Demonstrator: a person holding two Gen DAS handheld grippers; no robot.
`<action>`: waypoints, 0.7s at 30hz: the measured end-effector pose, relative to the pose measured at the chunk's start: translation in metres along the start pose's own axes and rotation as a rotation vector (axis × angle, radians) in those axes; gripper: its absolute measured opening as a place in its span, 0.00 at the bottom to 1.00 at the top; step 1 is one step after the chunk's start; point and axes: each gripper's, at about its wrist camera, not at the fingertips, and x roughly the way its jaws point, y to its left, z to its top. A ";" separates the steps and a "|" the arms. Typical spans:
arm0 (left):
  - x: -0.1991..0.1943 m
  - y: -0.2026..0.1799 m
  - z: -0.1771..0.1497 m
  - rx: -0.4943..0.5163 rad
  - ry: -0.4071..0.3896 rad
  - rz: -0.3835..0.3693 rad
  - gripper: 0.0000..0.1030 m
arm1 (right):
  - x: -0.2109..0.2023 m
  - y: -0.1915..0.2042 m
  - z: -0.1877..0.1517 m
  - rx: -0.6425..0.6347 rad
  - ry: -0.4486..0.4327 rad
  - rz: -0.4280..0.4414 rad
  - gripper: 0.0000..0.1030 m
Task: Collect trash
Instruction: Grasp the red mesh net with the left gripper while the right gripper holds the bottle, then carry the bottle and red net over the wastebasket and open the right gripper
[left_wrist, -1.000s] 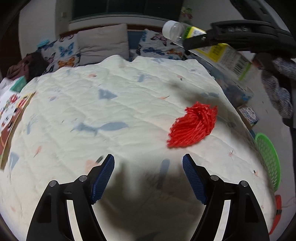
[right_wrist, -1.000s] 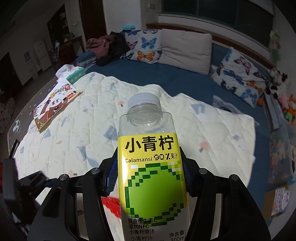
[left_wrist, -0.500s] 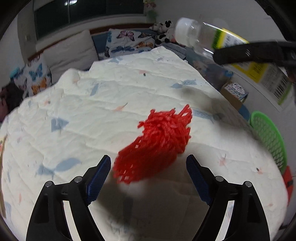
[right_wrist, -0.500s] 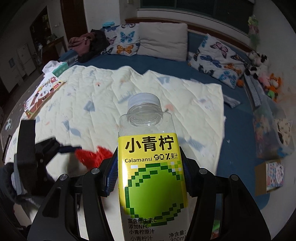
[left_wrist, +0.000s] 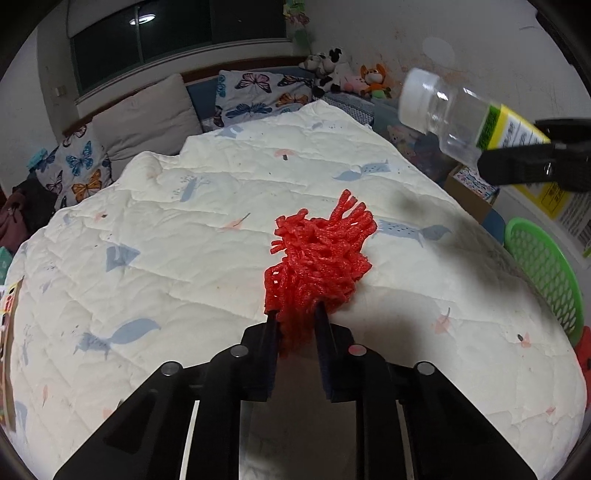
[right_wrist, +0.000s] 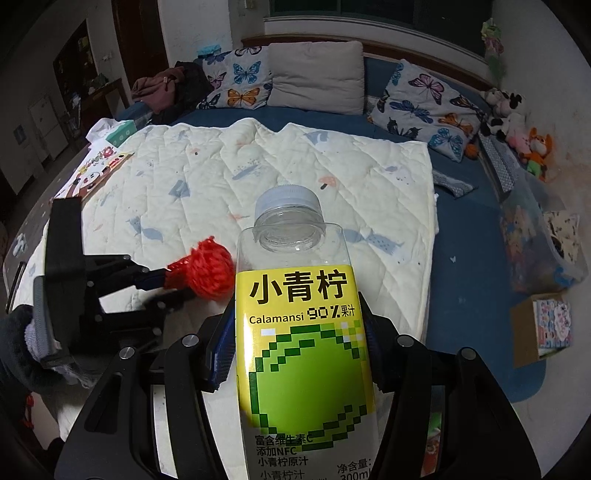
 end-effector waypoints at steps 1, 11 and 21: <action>-0.005 0.000 -0.001 -0.010 -0.006 -0.004 0.17 | -0.003 0.000 -0.003 0.014 -0.001 0.006 0.56; -0.069 -0.017 -0.024 -0.045 -0.071 -0.030 0.16 | -0.046 -0.004 -0.051 0.087 -0.042 -0.024 0.56; -0.109 -0.064 -0.041 -0.004 -0.116 -0.124 0.16 | -0.086 -0.064 -0.135 0.262 -0.030 -0.166 0.56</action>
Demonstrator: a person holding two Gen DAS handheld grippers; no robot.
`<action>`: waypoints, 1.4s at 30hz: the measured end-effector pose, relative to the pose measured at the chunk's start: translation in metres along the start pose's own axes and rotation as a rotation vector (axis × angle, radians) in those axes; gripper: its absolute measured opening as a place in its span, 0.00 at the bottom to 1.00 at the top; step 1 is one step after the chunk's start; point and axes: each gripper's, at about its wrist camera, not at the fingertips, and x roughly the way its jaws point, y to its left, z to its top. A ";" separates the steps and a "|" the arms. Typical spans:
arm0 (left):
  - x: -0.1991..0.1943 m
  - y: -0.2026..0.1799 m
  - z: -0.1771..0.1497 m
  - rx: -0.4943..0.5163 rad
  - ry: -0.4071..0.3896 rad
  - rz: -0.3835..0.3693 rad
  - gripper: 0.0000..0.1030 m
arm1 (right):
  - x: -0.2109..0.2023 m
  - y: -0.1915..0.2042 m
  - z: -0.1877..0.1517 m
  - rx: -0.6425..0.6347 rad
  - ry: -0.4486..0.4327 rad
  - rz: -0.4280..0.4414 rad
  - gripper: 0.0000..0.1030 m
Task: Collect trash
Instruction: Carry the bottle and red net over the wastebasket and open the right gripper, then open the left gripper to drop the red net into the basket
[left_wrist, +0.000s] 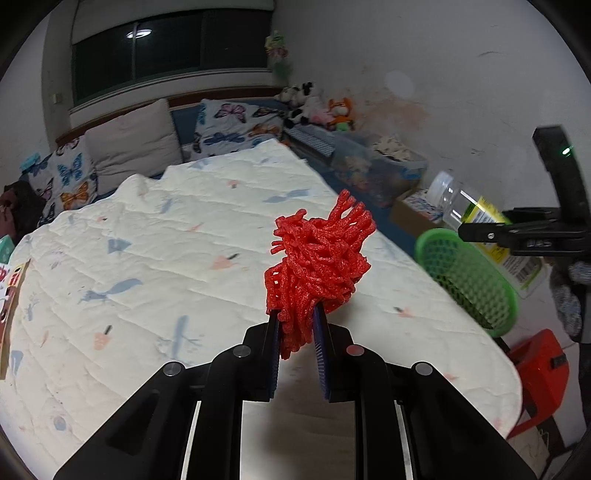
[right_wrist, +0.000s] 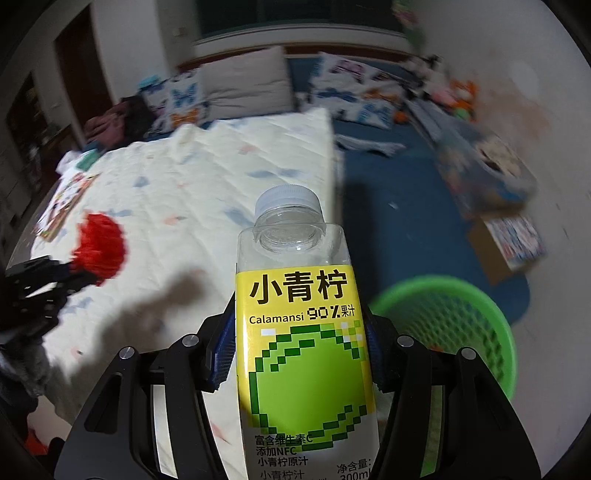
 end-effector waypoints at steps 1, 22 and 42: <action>0.000 -0.005 0.000 0.004 -0.001 -0.005 0.16 | 0.000 -0.009 -0.005 0.014 0.004 -0.019 0.56; 0.030 -0.100 0.028 0.098 0.027 -0.096 0.16 | 0.077 -0.129 -0.069 0.244 0.116 -0.136 0.58; 0.076 -0.184 0.037 0.200 0.100 -0.212 0.16 | -0.014 -0.138 -0.100 0.282 0.003 -0.147 0.68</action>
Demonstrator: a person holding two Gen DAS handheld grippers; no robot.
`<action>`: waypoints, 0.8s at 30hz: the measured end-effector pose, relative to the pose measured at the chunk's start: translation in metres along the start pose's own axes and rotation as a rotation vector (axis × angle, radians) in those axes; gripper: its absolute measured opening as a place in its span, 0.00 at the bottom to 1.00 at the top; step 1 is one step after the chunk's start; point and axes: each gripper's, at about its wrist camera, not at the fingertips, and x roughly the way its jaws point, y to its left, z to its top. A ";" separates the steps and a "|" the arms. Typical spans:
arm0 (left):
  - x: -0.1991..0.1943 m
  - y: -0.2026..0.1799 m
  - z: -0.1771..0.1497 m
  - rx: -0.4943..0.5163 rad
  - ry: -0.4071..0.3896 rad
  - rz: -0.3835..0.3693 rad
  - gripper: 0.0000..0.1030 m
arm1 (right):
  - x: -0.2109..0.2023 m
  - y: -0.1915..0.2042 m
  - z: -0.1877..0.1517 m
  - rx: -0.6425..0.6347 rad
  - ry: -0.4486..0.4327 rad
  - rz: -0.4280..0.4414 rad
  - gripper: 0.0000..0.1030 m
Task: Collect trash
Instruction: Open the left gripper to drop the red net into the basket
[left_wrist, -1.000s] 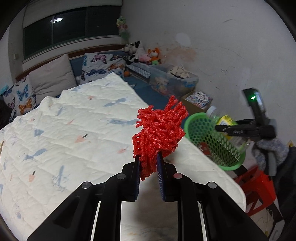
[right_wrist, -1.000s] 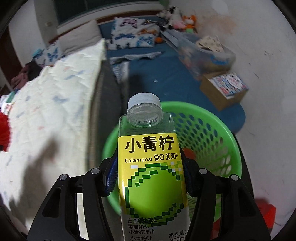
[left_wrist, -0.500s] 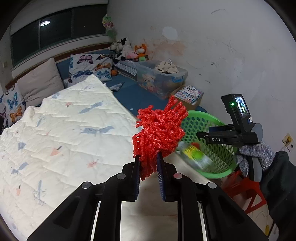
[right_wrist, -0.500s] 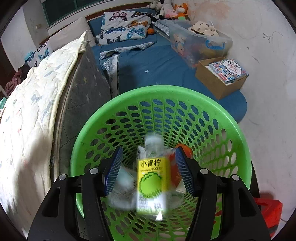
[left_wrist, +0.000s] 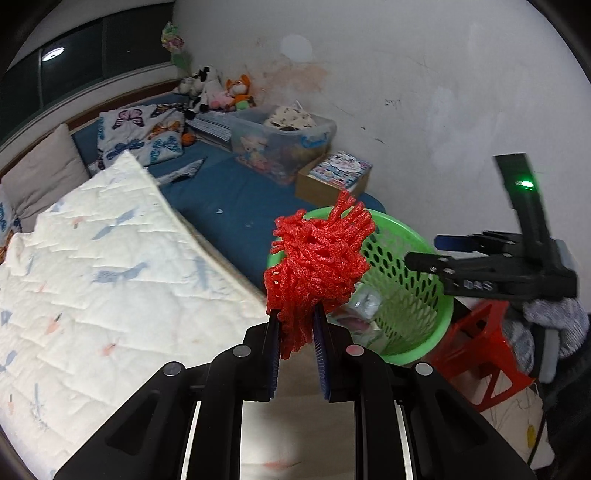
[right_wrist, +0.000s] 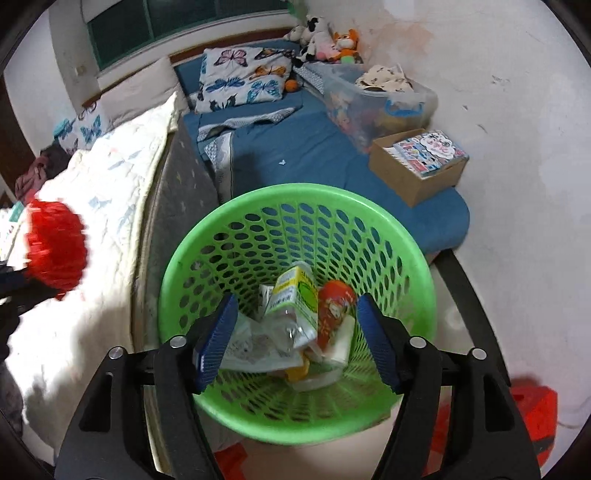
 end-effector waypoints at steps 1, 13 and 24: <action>0.004 -0.004 0.002 0.005 0.006 -0.006 0.16 | -0.005 -0.002 -0.004 0.008 -0.007 -0.003 0.70; 0.032 -0.035 0.017 0.025 0.033 -0.040 0.34 | -0.027 -0.016 -0.040 0.097 -0.042 0.021 0.73; 0.011 -0.023 0.006 -0.005 -0.002 -0.012 0.72 | -0.038 -0.001 -0.058 0.105 -0.070 0.016 0.76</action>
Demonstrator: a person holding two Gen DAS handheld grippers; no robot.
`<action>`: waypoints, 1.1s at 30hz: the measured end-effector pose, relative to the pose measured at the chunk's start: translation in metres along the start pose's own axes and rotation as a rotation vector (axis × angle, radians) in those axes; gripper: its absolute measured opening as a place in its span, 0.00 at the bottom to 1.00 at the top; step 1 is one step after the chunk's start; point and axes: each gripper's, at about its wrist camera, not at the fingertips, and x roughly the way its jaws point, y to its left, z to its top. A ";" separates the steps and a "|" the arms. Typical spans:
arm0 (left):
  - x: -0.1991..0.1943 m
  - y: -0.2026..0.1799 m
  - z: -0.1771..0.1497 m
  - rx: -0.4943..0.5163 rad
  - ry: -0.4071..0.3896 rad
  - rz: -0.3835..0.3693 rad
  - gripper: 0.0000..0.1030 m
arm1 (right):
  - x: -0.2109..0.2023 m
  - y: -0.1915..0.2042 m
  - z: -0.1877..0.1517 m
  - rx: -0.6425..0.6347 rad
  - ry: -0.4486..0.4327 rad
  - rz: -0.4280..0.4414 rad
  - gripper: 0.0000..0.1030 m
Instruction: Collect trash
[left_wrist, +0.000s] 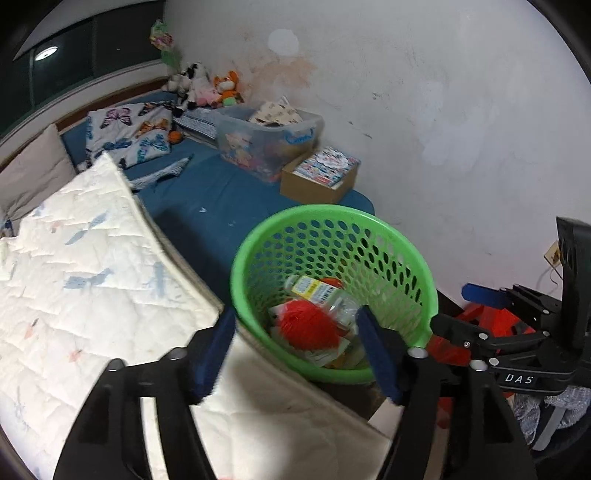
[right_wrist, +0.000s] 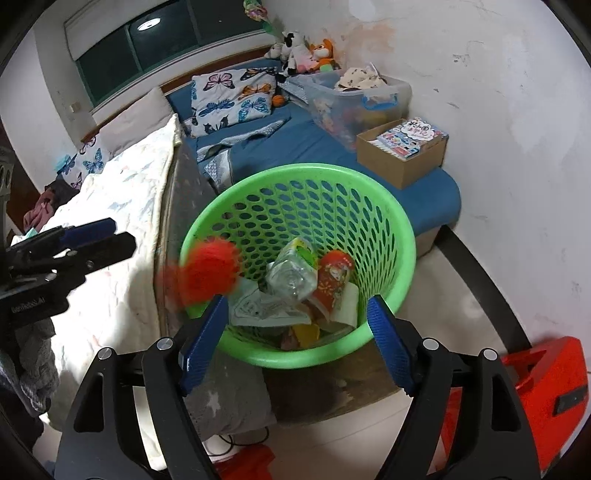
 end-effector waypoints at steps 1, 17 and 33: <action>-0.006 0.003 -0.002 -0.006 -0.008 0.008 0.74 | -0.003 0.003 -0.001 0.004 -0.006 0.012 0.76; -0.121 0.058 -0.053 -0.109 -0.145 0.182 0.91 | -0.038 0.104 -0.016 -0.100 -0.077 0.105 0.86; -0.199 0.113 -0.124 -0.246 -0.190 0.349 0.93 | -0.069 0.178 -0.031 -0.231 -0.129 0.121 0.91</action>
